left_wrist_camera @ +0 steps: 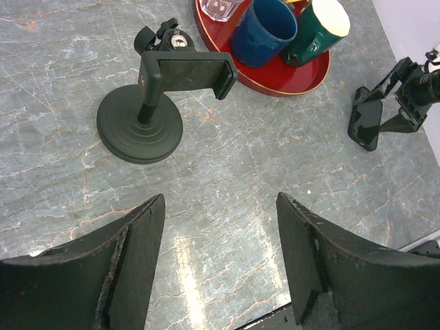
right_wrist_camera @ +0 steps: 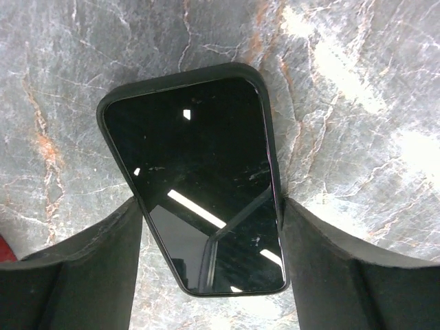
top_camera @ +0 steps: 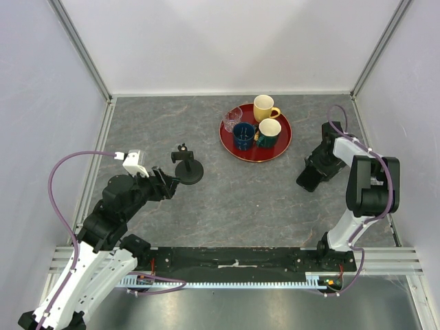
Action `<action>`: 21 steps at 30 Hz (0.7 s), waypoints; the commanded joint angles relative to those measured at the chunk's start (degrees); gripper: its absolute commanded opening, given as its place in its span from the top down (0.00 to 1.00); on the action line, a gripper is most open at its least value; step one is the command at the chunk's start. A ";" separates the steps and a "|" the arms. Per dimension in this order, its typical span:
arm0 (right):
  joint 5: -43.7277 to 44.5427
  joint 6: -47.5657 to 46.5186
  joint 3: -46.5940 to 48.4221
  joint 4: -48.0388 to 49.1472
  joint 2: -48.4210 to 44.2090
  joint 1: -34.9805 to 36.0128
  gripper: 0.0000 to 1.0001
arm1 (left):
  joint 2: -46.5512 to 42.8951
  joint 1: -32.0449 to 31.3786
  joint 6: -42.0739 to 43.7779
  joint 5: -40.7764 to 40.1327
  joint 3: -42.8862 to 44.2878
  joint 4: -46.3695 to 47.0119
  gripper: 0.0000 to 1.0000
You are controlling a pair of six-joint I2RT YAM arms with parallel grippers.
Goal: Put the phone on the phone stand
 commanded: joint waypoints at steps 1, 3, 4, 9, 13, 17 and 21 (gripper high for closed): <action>2.02 2.24 -2.91 -0.12 0.57 0.00 0.40 | 0.08 -0.11 2.44 0.86 -0.20 2.30 0.28; 2.02 1.63 -2.47 0.14 0.83 0.00 0.79 | 0.17 -0.11 2.52 1.03 -0.11 2.21 0.28; 1.76 1.10 -2.47 0.41 0.74 0.09 0.84 | 0.09 -0.11 2.53 1.12 -0.11 2.21 0.28; 0.17 -0.57 -6.14 3.91 -4.43 0.09 1.00 | -0.09 -0.11 2.44 0.86 -0.20 2.21 0.28; -1.58 -3.64 -8.53 8.92 -9.62 0.09 0.93 | 0.35 -0.11 2.52 1.12 -0.11 2.21 0.28; 0.51 -5.41 -9.15 9.11 -16.03 0.00 0.72 | 0.44 -0.11 2.44 1.12 -0.11 2.21 0.28; 2.98 -6.64 -8.28 8.50 -18.59 0.01 0.02 | 0.35 -0.11 2.52 1.12 -0.11 2.21 0.28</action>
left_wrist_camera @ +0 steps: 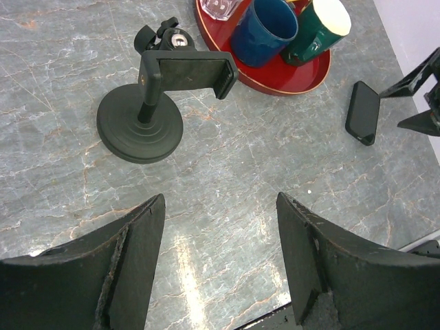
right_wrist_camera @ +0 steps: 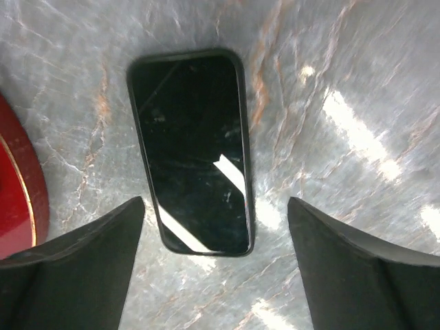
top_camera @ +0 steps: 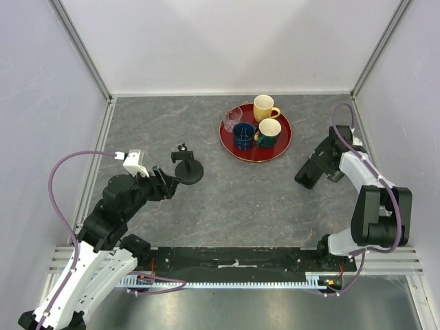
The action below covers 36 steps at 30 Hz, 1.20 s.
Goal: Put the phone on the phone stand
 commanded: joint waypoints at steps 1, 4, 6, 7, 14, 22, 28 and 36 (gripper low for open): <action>3.18 -2.12 1.58 0.70 -3.05 0.00 0.02 | 0.15 -0.11 2.50 1.10 -0.20 2.28 0.28; 2.40 -0.45 5.09 -3.94 1.75 -0.08 0.02 | -0.02 -0.11 2.50 1.10 -0.20 2.19 0.28; 1.51 -0.62 10.69 -8.26 5.90 0.18 0.02 | -0.11 -0.11 2.50 1.10 -0.20 2.36 0.28; 1.68 0.16 12.56 -12.46 9.74 0.18 0.02 | -0.11 -0.11 2.50 1.18 -0.20 2.19 0.28; -2.97 1.75 14.34 -10.57 13.30 1.14 0.02 | -0.02 -0.11 2.59 1.45 -0.20 2.28 0.28; -2.10 3.86 12.84 -9.77 14.61 1.76 0.02 | -0.20 -0.11 2.59 1.45 -0.11 2.37 0.28; -2.44 4.74 11.26 -8.72 16.54 1.67 0.02 | -0.82 -0.11 2.59 1.19 -0.20 2.45 0.28; -2.88 7.64 10.47 -7.23 18.57 1.76 0.05 | -0.55 -0.03 2.59 1.18 -0.20 2.45 0.28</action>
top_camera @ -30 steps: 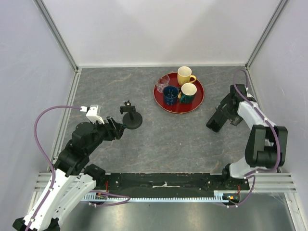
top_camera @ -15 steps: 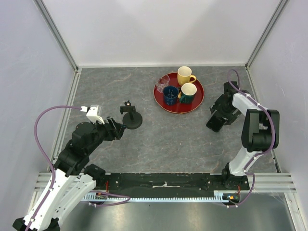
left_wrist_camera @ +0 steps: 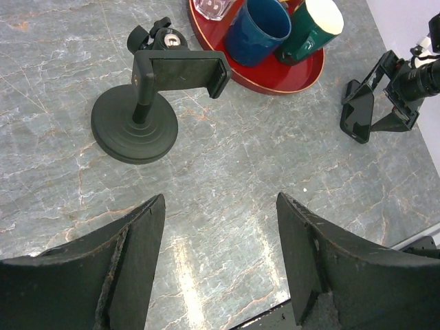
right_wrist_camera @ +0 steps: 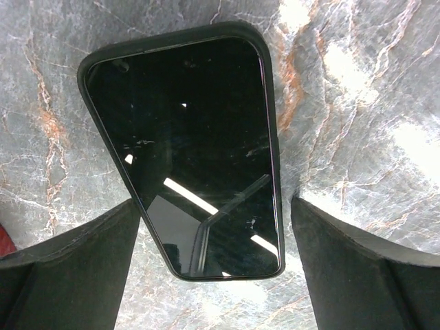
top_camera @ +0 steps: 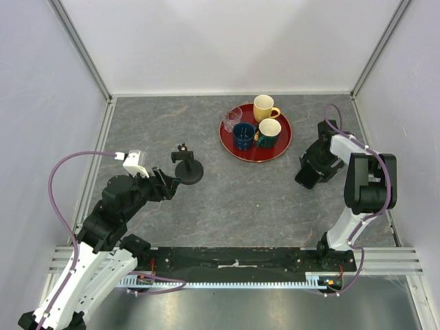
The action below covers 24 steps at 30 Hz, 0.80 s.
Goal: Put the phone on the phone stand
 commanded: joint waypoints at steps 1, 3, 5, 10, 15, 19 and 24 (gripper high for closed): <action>-1.18 3.90 -1.01 1.89 2.81 -0.03 0.05 | -0.09 -0.02 2.59 0.25 -0.28 2.34 0.28; -1.53 5.66 -0.92 1.71 3.43 0.23 0.06 | 0.08 -0.02 2.59 0.33 -0.20 2.34 0.28; -1.53 7.24 -0.75 1.45 4.13 0.50 0.07 | 0.26 -0.02 2.68 0.25 -0.28 2.34 0.28; -0.66 9.53 -1.01 0.13 5.01 1.73 0.08 | 0.17 -0.02 2.59 0.33 -0.28 2.43 0.28; -1.44 10.59 -1.80 0.83 6.24 2.26 0.09 | 0.26 -0.02 2.68 0.33 -0.20 2.43 0.28; -1.09 9.98 -2.76 2.41 6.33 2.26 0.23 | 0.09 -0.02 2.68 0.25 -0.20 2.43 0.28; -1.09 9.27 -5.40 6.19 4.05 2.26 0.50 | -0.01 -0.02 2.68 0.16 -0.28 2.43 0.28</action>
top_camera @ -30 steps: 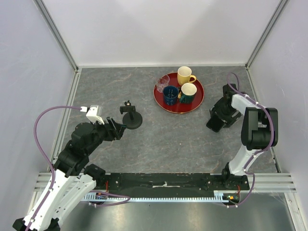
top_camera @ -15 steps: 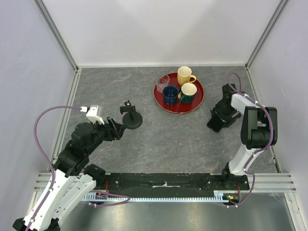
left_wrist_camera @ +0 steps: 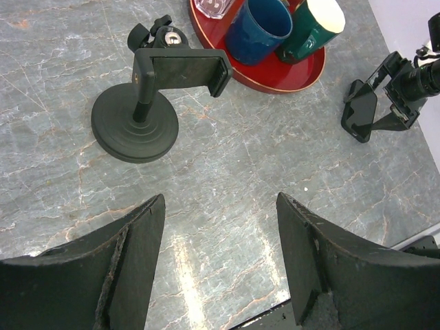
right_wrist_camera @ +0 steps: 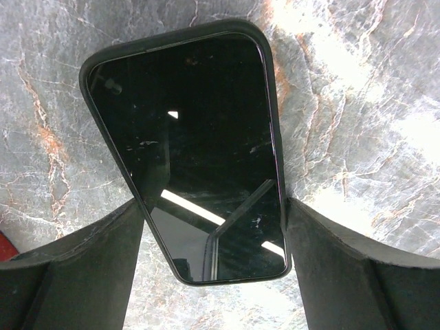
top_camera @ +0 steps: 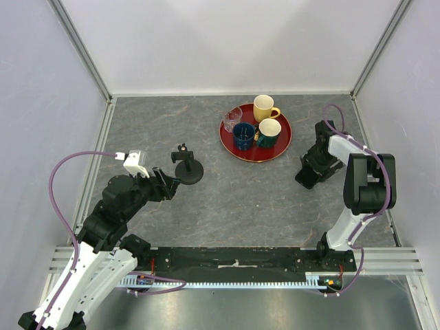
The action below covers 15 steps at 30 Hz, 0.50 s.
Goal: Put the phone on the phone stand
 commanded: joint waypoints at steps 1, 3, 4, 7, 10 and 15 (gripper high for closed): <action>-4.24 2.43 -5.90 7.07 3.07 0.77 0.57 | 0.04 -0.02 2.68 0.16 -0.11 2.41 0.28; -4.24 1.99 -6.26 7.51 2.54 0.77 0.70 | 0.39 -0.02 2.68 0.24 -0.02 2.41 0.28; -5.02 1.64 -6.61 7.77 2.27 0.68 0.86 | 0.57 0.06 2.68 0.25 -0.11 2.32 0.28; -5.73 -0.03 -7.31 9.09 1.22 0.68 1.00 | 0.66 0.06 2.68 0.33 -0.11 2.32 0.28; -5.21 -1.35 -8.63 10.50 -0.80 0.77 1.00 | 0.66 0.06 2.68 0.33 -0.11 2.50 0.28; -4.68 -3.72 -13.19 15.06 -8.09 0.68 1.00 | 0.74 0.06 2.68 0.33 -0.11 2.41 0.28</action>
